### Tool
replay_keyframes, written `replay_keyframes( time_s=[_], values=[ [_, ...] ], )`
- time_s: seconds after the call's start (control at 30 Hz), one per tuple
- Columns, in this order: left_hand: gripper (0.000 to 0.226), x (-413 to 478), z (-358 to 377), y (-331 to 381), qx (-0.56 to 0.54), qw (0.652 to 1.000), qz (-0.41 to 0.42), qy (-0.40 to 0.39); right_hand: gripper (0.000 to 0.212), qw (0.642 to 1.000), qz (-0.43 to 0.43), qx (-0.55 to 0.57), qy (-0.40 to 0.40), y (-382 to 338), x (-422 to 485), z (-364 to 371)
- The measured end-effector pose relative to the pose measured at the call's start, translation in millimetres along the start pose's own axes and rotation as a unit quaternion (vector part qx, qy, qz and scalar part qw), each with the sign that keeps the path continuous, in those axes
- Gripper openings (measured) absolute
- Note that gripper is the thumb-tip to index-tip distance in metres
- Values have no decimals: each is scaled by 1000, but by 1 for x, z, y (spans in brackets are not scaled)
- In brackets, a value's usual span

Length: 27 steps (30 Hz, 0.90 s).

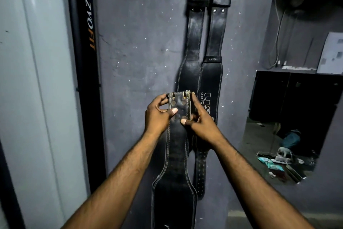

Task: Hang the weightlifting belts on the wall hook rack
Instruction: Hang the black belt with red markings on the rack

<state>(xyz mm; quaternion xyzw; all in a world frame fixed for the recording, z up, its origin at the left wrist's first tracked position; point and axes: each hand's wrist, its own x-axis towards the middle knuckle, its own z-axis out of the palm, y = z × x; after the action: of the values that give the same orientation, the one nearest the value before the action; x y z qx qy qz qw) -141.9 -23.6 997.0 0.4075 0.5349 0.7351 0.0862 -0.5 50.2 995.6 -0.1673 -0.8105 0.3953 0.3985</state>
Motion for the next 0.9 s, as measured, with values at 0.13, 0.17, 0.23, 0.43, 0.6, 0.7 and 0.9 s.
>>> replay_keyframes(
  time_s=[0.13, 0.17, 0.23, 0.43, 0.6, 0.7, 0.9],
  values=[
    [73, 32, 6, 10, -22, 999, 42, -22, 103, 1000, 1, 5, -17, -11, 32, -14],
    [75, 41, 7, 14, -31, 998, 50, -30, 104, 1000, -5, 4, -21, -15, 42, -18],
    [77, 64, 11, 25, -43, 996, 72, -44, 106, 1000, -15, 8, -25, -22, 66, -27],
    [76, 144, 28, 70, -55, 981, 173, -63, 108, 996, -81, 31, -37, -45, 158, -62],
    [75, 221, 34, 118, -26, 969, 238, -57, 106, 988, -130, 58, -54, -86, 240, -87],
    [75, 268, 37, 151, -25, 960, 272, -56, 104, 986, -150, 56, -44, -119, 281, -102],
    [70, 341, 50, 208, -5, 950, 310, -48, 105, 990, -138, 27, -10, -178, 348, -129]
  ],
)
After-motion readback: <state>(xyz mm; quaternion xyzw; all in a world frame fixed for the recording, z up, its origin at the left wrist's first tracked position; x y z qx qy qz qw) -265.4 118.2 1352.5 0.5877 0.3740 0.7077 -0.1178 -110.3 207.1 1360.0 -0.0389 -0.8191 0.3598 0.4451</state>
